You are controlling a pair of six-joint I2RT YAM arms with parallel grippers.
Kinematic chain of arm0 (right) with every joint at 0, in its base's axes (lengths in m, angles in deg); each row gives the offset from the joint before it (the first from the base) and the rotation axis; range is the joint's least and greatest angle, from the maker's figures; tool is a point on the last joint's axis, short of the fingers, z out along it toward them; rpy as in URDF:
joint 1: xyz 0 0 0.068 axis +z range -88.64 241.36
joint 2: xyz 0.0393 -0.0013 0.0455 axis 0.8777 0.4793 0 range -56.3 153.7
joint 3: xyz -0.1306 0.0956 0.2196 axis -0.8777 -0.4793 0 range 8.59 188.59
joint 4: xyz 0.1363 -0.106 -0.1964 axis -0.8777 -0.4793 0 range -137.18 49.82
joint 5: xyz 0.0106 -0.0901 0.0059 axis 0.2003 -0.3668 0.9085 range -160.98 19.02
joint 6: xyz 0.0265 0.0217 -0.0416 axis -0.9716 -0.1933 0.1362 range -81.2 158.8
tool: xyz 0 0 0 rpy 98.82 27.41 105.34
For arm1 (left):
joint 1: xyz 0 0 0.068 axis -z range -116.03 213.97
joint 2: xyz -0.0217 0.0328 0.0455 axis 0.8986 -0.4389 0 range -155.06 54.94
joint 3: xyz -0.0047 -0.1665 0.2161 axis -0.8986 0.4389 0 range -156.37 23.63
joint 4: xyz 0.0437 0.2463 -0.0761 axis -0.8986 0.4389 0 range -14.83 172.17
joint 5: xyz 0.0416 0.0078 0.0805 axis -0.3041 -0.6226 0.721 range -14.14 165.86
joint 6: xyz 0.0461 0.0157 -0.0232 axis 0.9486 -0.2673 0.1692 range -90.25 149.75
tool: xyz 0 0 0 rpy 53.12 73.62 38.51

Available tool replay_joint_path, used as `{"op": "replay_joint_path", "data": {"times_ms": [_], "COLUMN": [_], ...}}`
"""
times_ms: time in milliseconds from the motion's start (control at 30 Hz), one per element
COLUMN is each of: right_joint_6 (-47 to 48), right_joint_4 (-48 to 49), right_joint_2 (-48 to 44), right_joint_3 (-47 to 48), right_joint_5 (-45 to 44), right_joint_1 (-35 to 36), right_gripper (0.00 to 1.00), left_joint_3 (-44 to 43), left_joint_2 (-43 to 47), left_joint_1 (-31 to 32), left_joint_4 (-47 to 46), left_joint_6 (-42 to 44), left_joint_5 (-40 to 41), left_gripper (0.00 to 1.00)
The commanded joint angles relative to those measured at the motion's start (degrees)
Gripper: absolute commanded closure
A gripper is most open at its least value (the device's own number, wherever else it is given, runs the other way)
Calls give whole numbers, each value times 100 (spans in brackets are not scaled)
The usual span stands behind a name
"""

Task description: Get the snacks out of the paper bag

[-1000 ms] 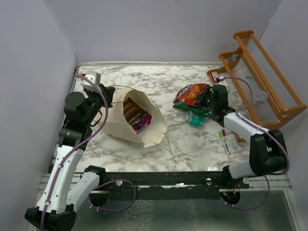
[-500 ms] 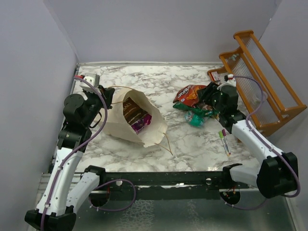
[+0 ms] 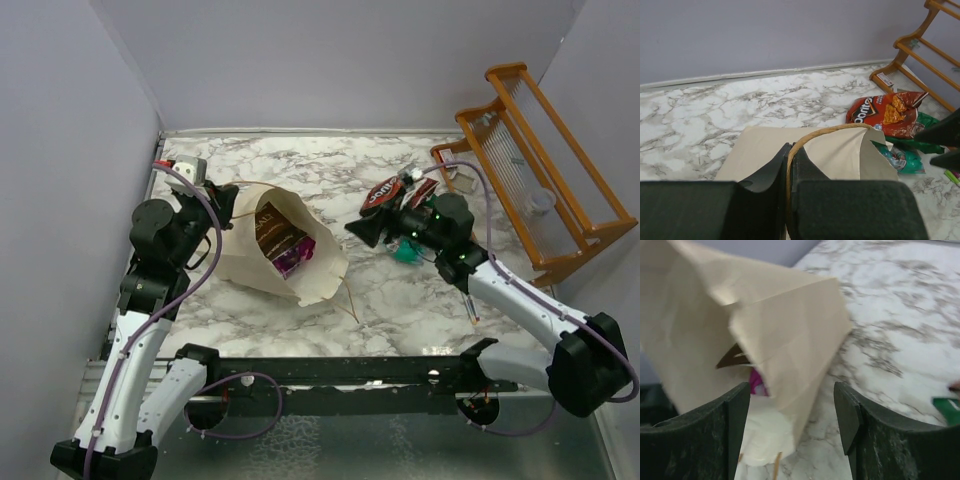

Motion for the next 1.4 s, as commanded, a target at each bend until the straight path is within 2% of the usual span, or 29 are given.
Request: {"op": "replay_joint_path", "data": {"times_ms": [0,100,167,267,300,433,600,933,1167,1367], "right_joint_6": [1573,2398,3111,4654,5237,7231,8719,9862,10010,10077], "right_joint_4": [817,1301,1584,1786,1698,892,161,-400,-108,421], "right_joint_2": [-435,-428,-312,-76,-5,369,926,1987,2725,3203], "right_joint_3": [-128,-289,-357,-422,-404,-48,437,1080,1472,1637], "right_joint_5": [561,823,1332,2305,2367,1897,933,414,-60,-419], "right_joint_1": [1127,1551,1725,2001,2121,2557,2737,2739,2767,2888], "right_gripper": [30,28,28,28,27,27,27,32,33,39], "left_joint_3": [54,4,-29,-23,-14,-53,-51,-76,-101,-150], "left_joint_2": [143,144,143,184,198,192,208,205,205,171], "left_joint_1": [-1,1,-1,1,-2,-1,-6,-4,-1,-1], "left_joint_4": [-58,-27,7,-20,-37,-26,-21,-27,-5,22], "left_joint_6": [-29,12,74,103,100,54,10,-12,-20,-47], "left_joint_5": [-3,7,7,-25,-44,-94,-103,-98,-77,-47], "left_gripper": [100,100,100,100,100,100,100,100,100,100]}}
